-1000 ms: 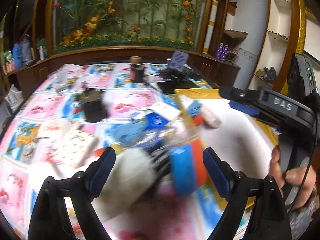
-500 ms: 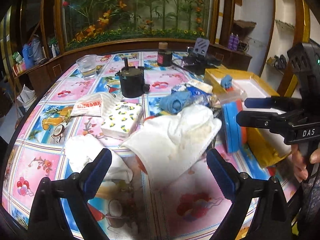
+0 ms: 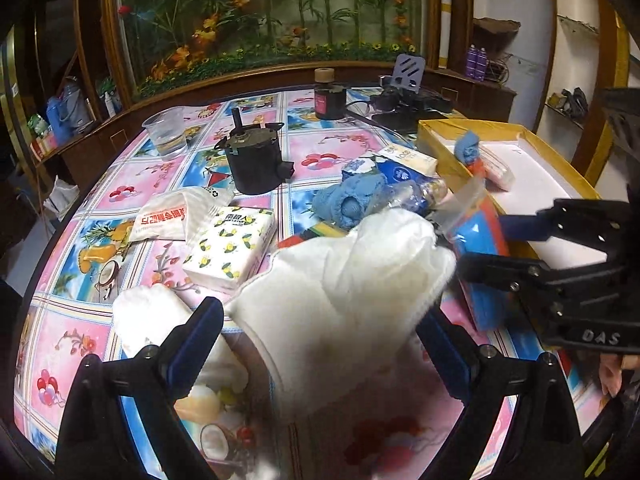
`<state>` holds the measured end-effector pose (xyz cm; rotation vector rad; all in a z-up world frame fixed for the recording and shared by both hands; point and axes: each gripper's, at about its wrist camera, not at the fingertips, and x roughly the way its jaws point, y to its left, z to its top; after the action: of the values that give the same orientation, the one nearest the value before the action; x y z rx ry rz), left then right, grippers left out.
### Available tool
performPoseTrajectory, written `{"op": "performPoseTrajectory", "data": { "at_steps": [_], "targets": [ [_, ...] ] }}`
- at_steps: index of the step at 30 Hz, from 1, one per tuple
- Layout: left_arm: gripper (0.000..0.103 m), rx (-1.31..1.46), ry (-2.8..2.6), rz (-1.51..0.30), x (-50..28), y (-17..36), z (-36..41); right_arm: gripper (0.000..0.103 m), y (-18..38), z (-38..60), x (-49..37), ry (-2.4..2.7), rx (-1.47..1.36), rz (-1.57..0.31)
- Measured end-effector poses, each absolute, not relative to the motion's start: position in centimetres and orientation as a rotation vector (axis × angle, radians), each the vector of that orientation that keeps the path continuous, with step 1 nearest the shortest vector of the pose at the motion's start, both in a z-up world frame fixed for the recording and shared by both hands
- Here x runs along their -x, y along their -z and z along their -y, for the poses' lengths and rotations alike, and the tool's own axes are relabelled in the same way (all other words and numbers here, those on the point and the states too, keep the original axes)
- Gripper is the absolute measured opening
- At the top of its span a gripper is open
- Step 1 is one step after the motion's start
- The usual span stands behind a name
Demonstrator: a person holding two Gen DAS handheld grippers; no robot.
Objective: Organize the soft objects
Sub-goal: 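Grasp the white cloth with the left tool while the right tool grasps the blue-orange sponge bag, then carry the sponge bag in the right tool and white cloth in the left tool toward the box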
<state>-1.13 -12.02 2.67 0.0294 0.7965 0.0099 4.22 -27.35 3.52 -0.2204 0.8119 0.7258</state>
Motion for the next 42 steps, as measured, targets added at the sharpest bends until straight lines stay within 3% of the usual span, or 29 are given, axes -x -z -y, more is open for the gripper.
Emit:
{"op": "performPoseTrajectory", "data": {
  "at_steps": [4, 6, 7, 8, 13, 20, 30, 42],
  "targets": [
    [0.092, 0.015, -0.052, -0.790, 0.2, -2.7, 11.4, 0.047, -4.1, 28.0, -4.4, -0.737, 0.172, -0.800],
    [0.063, 0.054, -0.042, -0.804, -0.1, -2.5, 10.9, 0.047, -4.6, 28.6, -4.5, -0.746, 0.127, -0.785],
    [0.036, 0.071, -0.038, -0.823, -0.4, -2.3, 10.7, 0.047, -4.9, 29.0, -4.6, -0.745, 0.103, -0.776],
    [0.023, 0.084, -0.043, -0.830, -0.5, -2.1, 10.5, 0.047, -5.1, 29.2, -4.6, -0.743, 0.089, -0.768],
    [0.016, 0.173, -0.018, -0.788, 0.0, -2.8, 9.4, 0.047, -6.6, 30.6, -4.6, -0.748, 0.001, -0.707],
    [0.016, 0.226, -0.021, -0.685, -0.1, -4.9, 9.8, 0.047, -7.7, 31.6, -4.5, -0.748, -0.063, -0.650],
    [0.016, 0.159, -0.024, -0.653, -2.2, -4.5, 15.0, 0.047, -7.0, 32.5, -5.6, -0.691, -0.100, -0.683],
    [0.016, 0.100, -0.029, -0.609, -1.8, -4.9, 15.5, 0.047, -6.9, 32.9, -5.9, -0.694, -0.134, -0.690]
  ]
}}
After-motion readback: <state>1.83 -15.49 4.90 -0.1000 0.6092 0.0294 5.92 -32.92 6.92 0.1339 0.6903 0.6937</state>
